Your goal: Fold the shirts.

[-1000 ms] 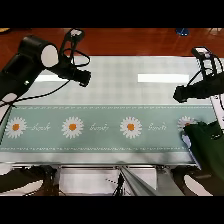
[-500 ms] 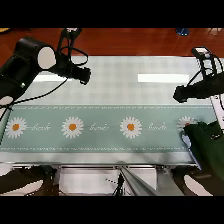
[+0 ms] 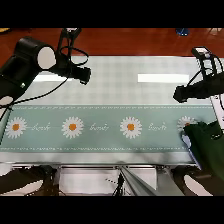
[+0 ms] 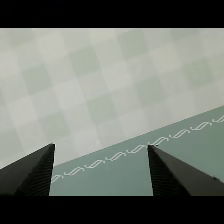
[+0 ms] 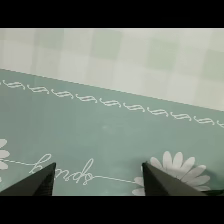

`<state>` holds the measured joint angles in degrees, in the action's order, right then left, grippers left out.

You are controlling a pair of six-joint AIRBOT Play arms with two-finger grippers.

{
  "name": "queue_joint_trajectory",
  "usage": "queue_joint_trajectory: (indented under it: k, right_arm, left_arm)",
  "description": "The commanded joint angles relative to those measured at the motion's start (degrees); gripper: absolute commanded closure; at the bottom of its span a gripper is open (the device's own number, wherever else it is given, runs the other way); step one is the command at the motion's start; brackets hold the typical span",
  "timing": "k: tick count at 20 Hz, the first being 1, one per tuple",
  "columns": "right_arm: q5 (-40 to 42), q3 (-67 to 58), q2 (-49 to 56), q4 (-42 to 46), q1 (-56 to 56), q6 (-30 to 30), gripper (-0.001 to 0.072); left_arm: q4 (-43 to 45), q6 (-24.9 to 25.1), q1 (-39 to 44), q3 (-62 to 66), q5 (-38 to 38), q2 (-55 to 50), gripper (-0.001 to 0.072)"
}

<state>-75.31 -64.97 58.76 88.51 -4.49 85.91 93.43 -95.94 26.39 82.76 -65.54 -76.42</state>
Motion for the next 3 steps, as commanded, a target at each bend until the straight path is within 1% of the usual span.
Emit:
queue_joint_trajectory:
  k: [1, 3]
  right_arm:
    - [0.0, -0.07, 0.0, -0.02, -0.02, 0.02, 0.0096]
    - [0.02, -0.07, 0.0, -0.02, -0.02, 0.0, 0.0096]
  left_arm:
    - [0.0, 0.04, -0.07, -0.02, 0.0, 0.04, -0.0013]
    - [0.0, 0.04, -0.07, -0.02, 0.0, 0.04, -0.0013]
